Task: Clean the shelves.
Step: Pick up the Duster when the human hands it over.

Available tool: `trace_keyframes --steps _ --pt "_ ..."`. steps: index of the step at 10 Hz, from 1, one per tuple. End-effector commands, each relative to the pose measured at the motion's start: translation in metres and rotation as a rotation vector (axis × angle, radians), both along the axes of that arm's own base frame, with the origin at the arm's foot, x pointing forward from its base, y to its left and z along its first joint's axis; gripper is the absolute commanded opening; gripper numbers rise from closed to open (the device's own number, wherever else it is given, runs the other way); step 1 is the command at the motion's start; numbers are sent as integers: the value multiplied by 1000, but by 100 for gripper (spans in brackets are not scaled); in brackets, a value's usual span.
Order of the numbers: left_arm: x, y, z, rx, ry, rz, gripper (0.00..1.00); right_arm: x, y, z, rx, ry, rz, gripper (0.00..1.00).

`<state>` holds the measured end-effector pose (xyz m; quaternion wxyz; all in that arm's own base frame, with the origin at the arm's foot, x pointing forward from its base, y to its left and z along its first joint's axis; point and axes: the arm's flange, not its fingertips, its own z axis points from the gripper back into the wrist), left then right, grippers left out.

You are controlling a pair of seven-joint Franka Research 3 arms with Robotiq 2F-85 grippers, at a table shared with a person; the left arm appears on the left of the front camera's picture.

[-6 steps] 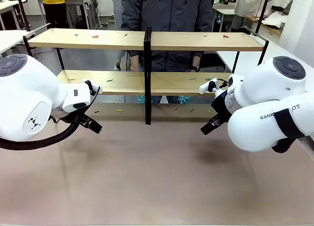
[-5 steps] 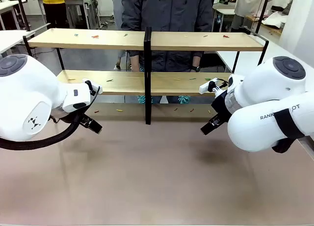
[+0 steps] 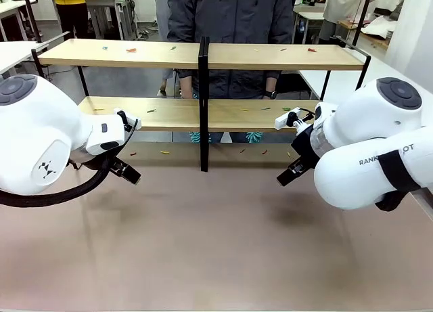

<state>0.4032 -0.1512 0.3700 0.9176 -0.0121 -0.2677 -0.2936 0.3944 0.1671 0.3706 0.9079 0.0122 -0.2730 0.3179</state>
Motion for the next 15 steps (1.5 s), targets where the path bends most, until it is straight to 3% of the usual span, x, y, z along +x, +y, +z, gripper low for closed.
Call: trace_keyframes --steps 1,12,13,14,15 --pt "0 0 0 0 0 -1 100 0 0 0 1 0 0 100" --pt "0 0 0 0 0 -1 100 0 0 0 0 0 0 100" --pt "0 0 0 0 0 0 100 -10 -2 20 -12 5 8 100" --pt "-33 13 47 -69 -94 -115 100 -28 -18 62 9 -72 -1 100" --pt "-79 32 96 -108 -253 -149 100 -61 -42 117 40 -209 -8 100"
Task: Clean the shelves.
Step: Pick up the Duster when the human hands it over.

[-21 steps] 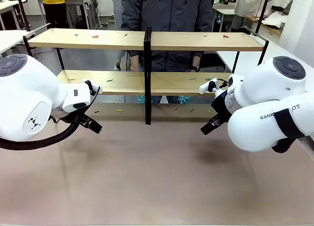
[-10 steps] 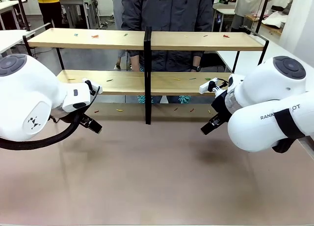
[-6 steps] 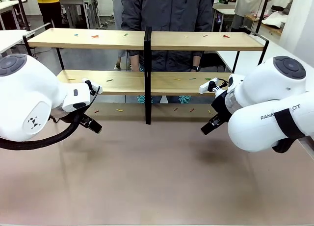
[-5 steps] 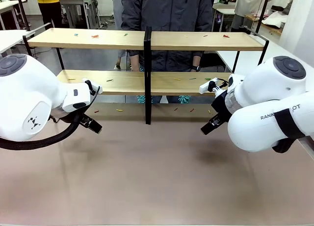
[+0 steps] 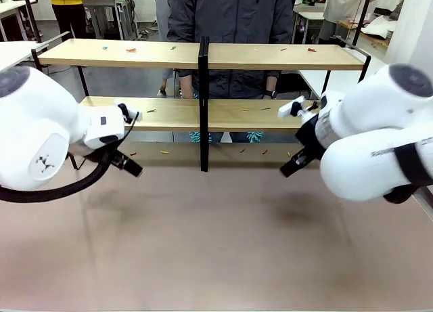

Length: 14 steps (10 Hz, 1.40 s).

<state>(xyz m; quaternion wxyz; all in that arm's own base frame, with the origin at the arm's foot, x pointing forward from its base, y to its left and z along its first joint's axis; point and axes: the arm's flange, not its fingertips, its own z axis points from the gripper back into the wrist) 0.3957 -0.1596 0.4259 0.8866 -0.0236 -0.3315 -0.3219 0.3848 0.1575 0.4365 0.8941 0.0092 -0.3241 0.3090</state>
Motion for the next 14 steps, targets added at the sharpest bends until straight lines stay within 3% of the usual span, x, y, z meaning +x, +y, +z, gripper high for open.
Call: trace_keyframes --steps 1,2,3,4,5,6,7,9,10,12,14 --pt "-134 70 80 -167 -325 -178 100 -100 -62 103 58 -279 14 100" --pt "-175 92 94 -230 -464 -199 100 -137 -80 125 93 -379 33 100" --pt "-193 109 96 -341 -498 -134 100 -157 -88 127 128 -389 46 100" --pt "-181 121 87 -361 -511 205 100 -46 -34 131 88 -268 -17 100" --pt "-68 41 183 -227 -438 -93 100 -82 -54 179 126 -367 -15 100" --pt "-86 75 215 -327 -502 -5 100 -60 -44 165 131 -282 61 100" --pt "-76 73 211 -373 -463 -31 100 -58 -40 168 126 -276 63 100" --pt "-77 88 214 -328 -428 19 100 -63 -48 180 96 -271 54 100" --pt "-81 86 218 -320 -321 18 100 -60 -50 191 74 -192 78 100" --pt "-92 68 230 -362 -249 189 100 -68 -46 217 77 -202 14 100" --pt "-99 59 229 -342 -230 132 100 -74 -51 227 106 -248 -16 100"
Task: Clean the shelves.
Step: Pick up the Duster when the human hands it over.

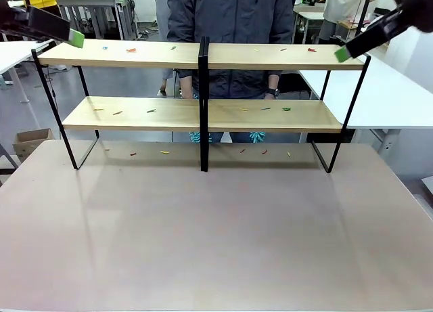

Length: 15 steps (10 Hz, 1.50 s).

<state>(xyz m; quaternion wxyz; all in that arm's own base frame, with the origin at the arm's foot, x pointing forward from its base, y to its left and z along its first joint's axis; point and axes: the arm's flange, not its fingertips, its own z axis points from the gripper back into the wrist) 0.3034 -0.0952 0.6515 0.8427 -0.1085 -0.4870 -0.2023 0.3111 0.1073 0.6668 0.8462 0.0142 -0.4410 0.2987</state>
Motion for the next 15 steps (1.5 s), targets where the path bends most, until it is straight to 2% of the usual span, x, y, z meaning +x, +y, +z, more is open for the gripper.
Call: trace_keyframes --steps 1,4,7,11,15 --pt "-12 -9 0 27 32 -15 100 1 -3 -6 26 -2 -24 100" --pt "-46 -10 -9 108 -8 -35 100 2 -7 -5 28 -10 -19 100" --pt "-56 -12 -15 196 -24 -88 100 2 -5 -5 31 -19 -11 100" --pt "-57 -6 -12 122 -91 -58 100 5 0 -9 11 -12 -1 100" --pt "-51 -4 -10 62 -102 -44 100 6 3 -11 -7 -8 25 100"
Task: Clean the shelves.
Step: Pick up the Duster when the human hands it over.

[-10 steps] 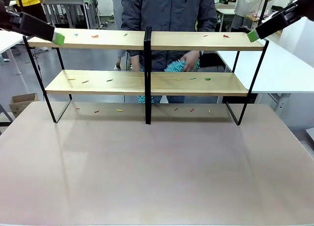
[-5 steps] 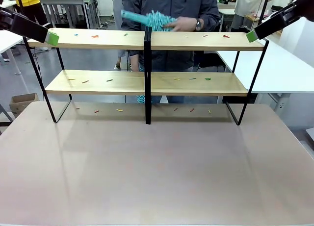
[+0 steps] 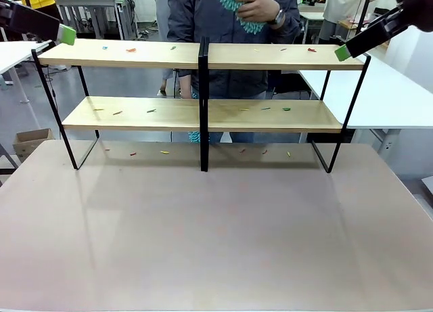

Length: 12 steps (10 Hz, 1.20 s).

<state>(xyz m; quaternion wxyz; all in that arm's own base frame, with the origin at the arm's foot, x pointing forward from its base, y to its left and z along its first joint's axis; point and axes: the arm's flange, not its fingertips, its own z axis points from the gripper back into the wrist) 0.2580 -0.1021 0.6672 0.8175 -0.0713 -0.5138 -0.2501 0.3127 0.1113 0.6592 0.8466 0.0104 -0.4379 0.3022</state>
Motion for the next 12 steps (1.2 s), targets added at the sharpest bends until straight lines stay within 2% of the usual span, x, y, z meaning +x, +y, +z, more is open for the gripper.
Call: trace_keyframes --steps 1,2,3,6,12 --pt "-5 2 -26 -32 -3 6 100 6 1 -5 1 -7 25 100" --pt "-3 -1 -27 -23 12 16 100 6 2 -6 -2 -7 29 100" --pt "2 0 0 -7 -1 3 100 6 3 -6 -5 -8 31 100" --pt "2 0 0 -7 -1 3 100 -6 12 -5 18 -37 55 100" --pt "2 0 0 -7 -1 3 100 -38 54 4 204 24 -312 100"
